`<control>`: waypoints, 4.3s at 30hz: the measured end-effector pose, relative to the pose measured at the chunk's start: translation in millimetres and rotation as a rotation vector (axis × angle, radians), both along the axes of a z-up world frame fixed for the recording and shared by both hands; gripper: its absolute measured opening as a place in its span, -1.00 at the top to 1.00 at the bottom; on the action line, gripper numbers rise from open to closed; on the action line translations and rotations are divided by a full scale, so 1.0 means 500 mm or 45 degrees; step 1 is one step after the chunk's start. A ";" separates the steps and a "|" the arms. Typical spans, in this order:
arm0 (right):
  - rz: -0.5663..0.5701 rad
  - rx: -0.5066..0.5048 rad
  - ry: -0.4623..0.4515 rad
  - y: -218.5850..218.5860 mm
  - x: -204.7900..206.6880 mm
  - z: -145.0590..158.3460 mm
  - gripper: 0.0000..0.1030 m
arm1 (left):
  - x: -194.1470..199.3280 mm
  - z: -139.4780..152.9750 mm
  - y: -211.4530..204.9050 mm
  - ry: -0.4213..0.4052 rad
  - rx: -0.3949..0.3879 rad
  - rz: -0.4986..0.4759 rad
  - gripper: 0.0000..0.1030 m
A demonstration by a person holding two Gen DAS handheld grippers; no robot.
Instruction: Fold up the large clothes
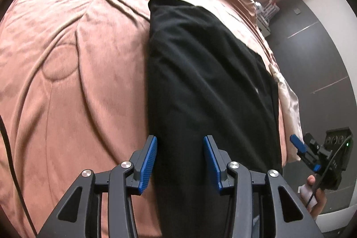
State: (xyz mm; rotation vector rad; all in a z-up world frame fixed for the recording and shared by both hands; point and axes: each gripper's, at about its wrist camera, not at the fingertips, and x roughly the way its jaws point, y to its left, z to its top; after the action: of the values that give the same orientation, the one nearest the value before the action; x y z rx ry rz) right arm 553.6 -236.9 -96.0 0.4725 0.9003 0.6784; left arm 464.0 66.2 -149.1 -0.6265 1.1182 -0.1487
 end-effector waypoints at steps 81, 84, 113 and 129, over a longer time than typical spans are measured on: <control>0.175 0.308 0.384 -0.004 0.292 -0.156 -0.35 | 0.163 -0.041 0.019 0.000 -0.056 -0.034 -0.21; 0.203 0.351 0.363 0.003 0.292 -0.161 -0.35 | 0.159 -0.043 0.023 -0.007 -0.073 -0.027 -0.21; 0.253 0.150 0.217 0.070 0.200 -0.055 0.80 | 0.070 0.038 0.024 -0.072 -0.103 0.013 0.51; 0.169 0.182 -0.104 -0.128 -0.008 0.138 0.80 | -0.041 0.285 -0.094 -0.361 -0.132 -0.038 0.54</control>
State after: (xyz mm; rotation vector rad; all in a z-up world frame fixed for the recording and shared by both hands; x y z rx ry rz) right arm 549.4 -300.8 -27.1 0.5117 0.8145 0.8813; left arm 443.6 19.3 -6.9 -0.6589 0.8501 -0.3133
